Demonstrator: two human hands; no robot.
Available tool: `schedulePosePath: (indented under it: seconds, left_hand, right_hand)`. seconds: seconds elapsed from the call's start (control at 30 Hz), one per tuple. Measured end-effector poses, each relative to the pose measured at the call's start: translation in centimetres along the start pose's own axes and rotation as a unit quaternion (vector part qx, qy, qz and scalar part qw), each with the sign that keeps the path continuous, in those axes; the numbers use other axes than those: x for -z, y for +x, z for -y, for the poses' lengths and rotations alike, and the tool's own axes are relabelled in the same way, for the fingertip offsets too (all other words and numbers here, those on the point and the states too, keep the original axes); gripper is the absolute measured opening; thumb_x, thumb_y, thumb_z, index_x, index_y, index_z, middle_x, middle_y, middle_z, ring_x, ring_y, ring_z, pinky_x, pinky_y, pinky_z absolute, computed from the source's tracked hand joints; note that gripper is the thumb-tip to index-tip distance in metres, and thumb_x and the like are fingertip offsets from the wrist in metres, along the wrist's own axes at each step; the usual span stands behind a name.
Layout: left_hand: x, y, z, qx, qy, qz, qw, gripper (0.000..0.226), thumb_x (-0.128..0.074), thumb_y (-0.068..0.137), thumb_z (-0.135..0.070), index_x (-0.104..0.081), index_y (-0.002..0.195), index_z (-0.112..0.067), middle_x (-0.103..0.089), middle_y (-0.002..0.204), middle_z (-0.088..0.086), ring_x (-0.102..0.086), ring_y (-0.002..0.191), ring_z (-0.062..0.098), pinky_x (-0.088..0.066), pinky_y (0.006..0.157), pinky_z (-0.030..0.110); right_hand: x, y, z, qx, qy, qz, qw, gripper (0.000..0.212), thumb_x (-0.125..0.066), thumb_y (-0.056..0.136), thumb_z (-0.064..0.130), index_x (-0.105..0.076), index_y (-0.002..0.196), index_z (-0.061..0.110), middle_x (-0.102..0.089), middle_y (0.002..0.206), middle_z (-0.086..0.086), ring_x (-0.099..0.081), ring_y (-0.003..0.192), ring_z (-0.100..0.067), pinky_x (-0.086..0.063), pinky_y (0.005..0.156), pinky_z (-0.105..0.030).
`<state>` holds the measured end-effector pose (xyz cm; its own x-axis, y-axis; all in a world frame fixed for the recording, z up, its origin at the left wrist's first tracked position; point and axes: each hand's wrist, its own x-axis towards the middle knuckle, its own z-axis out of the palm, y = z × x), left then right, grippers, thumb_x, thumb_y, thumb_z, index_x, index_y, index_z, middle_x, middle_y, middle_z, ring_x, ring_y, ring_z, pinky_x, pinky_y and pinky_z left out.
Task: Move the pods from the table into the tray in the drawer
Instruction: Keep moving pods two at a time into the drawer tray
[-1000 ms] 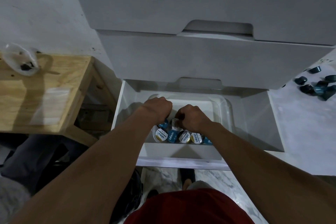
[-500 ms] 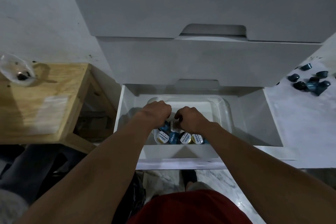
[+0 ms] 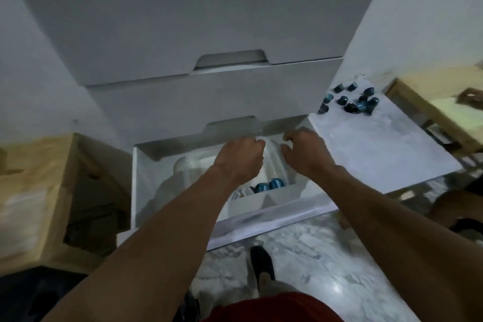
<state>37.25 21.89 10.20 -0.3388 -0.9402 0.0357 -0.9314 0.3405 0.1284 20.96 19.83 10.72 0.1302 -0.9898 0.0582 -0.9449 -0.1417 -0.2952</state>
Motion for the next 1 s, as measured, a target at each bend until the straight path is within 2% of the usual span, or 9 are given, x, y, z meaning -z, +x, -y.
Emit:
schedulePosePath:
  seconds: [0.23, 0.43, 0.6, 0.77, 1.0]
  left_hand:
    - [3.2, 6.0, -10.4, -0.124, -0.04, -0.138, 0.982, 0.02, -0.048, 0.091, -0.017, -0.054, 0.108, -0.009, -0.056, 0.108, 0.012, -0.054, 0.097, 0.03, -0.047, 0.078, 0.04]
    - [3.6, 11.8, -17.2, -0.132, -0.023, -0.182, 0.974, 0.026, -0.051, 0.091, -0.026, -0.052, 0.111, -0.009, -0.057, 0.109, 0.012, -0.055, 0.098, 0.03, -0.045, 0.08, 0.038]
    - [1.3, 16.9, -22.5, -0.097, -0.04, -0.173, 0.979, 0.028, -0.049, 0.093, -0.024, -0.054, 0.114, -0.007, -0.059, 0.111, 0.011, -0.056, 0.099, 0.028, -0.046, 0.079, 0.036]
    - [-2.1, 20.8, -27.1, -0.015, -0.066, -0.146, 0.987, 0.031, -0.046, 0.094, -0.026, -0.052, 0.12, -0.009, -0.059, 0.115, 0.008, -0.055, 0.105, 0.026, -0.048, 0.079, 0.037]
    - [-3.5, 22.6, -26.9, 0.108, -0.068, -0.113, 0.985, 0.034, -0.051, 0.093, -0.021, -0.055, 0.122, -0.003, -0.06, 0.121, 0.014, -0.056, 0.11, 0.03, -0.046, 0.088, 0.039]
  right_hand:
    - [7.1, -2.8, -9.2, -0.078, 0.007, -0.147, 0.986, 0.032, -0.058, 0.09, 0.026, -0.059, 0.118, 0.011, -0.059, 0.119, -0.014, -0.059, 0.103, -0.031, -0.045, 0.087, -0.034]
    - [10.6, -3.2, -17.4, -0.1, 0.016, -0.192, 0.976, 0.034, -0.059, 0.09, 0.027, -0.057, 0.122, 0.014, -0.058, 0.12, -0.01, -0.057, 0.107, -0.027, -0.045, 0.088, -0.034]
    - [12.1, -1.6, -25.8, -0.093, 0.033, -0.179, 0.979, 0.041, -0.06, 0.09, 0.029, -0.055, 0.127, 0.012, -0.058, 0.126, -0.009, -0.055, 0.113, -0.026, -0.044, 0.092, -0.034]
    - [12.8, 1.0, -33.5, -0.066, 0.033, -0.127, 0.989, 0.044, -0.058, 0.091, 0.033, -0.053, 0.131, 0.015, -0.057, 0.13, -0.007, -0.053, 0.118, -0.023, -0.042, 0.095, -0.032]
    - [11.3, 6.6, -36.2, 0.024, 0.043, -0.043, 0.998, 0.046, -0.057, 0.092, 0.032, -0.051, 0.133, 0.014, -0.056, 0.134, -0.007, -0.053, 0.121, -0.024, -0.042, 0.1, -0.035]
